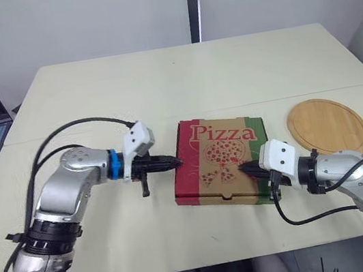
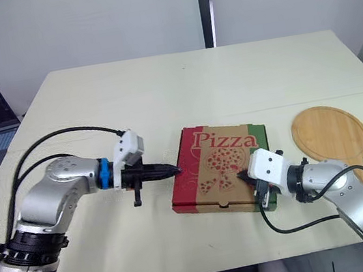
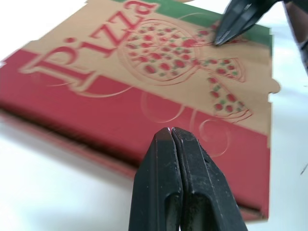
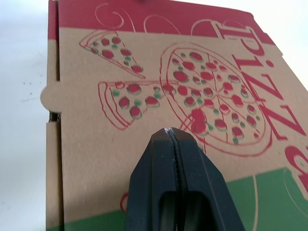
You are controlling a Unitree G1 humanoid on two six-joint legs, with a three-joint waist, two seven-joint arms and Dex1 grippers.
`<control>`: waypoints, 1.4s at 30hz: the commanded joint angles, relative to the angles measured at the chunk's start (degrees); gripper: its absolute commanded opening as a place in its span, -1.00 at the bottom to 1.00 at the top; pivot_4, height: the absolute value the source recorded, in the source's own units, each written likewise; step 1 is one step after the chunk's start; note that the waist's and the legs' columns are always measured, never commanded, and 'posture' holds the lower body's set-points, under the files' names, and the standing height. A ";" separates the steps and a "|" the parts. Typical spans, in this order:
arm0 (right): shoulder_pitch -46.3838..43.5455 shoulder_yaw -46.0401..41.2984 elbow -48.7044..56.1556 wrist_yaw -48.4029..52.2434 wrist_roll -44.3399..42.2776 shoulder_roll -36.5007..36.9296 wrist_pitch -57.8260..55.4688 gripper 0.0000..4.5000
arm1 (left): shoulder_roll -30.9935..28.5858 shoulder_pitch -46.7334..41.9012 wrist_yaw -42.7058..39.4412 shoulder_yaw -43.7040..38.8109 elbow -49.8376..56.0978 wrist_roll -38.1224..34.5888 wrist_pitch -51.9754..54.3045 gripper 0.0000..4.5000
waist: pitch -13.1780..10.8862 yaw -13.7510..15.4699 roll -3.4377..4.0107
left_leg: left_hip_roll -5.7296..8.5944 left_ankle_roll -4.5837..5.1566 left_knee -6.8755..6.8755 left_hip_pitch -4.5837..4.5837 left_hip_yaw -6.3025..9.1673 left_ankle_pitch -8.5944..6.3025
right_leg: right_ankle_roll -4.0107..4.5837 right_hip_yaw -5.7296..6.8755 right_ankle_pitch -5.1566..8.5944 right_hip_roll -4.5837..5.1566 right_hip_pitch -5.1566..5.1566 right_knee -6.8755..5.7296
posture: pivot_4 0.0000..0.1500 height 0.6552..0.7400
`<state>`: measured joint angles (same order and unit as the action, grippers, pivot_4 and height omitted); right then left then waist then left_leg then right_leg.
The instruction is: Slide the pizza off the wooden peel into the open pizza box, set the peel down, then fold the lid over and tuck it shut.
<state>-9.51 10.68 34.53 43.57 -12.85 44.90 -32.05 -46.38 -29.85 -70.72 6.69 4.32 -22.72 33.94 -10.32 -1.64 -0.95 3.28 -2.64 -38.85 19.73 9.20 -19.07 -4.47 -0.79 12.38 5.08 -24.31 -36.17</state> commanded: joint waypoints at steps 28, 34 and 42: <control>1.31 -13.09 -6.64 -5.35 2.17 -2.48 4.44 -0.98 | 3.63 10.52 12.65 -8.75 4.62 -2.39 4.15 -1.00 | 0.04 0.24 0.03 | 0.01 -0.01 0.00 -0.05 0.00 0.00 | 0.01 -0.03 -0.05 0.01 0.04 0.01 | 1.00 1.00; -1.02 -9.17 -17.41 -8.06 10.19 -1.88 7.34 -0.98 | 5.24 15.49 14.69 -4.52 9.33 -2.40 6.16 -1.00 | 0.04 0.51 0.03 | 0.02 -0.01 0.00 -0.04 -0.04 0.00 | 0.03 -0.05 -0.06 0.03 0.04 0.02 | 1.00 1.00; -6.17 -5.19 -22.75 -6.22 10.24 -6.50 8.94 -0.98 | 6.60 15.23 14.42 -0.64 10.39 -2.63 6.47 -1.00 | 0.04 0.14 0.04 | 0.01 -0.01 0.01 -0.05 -0.06 0.00 | 0.07 -0.08 -0.08 0.02 0.03 0.01 | 1.00 1.00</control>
<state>-14.28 4.97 10.76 36.50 -2.76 38.73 -25.12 -40.13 -14.03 -55.76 5.44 12.83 -24.69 40.69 -10.28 -1.50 -0.91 3.30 -2.66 -38.85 19.68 9.13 -19.07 -4.40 -0.88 12.29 5.11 -24.27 -36.15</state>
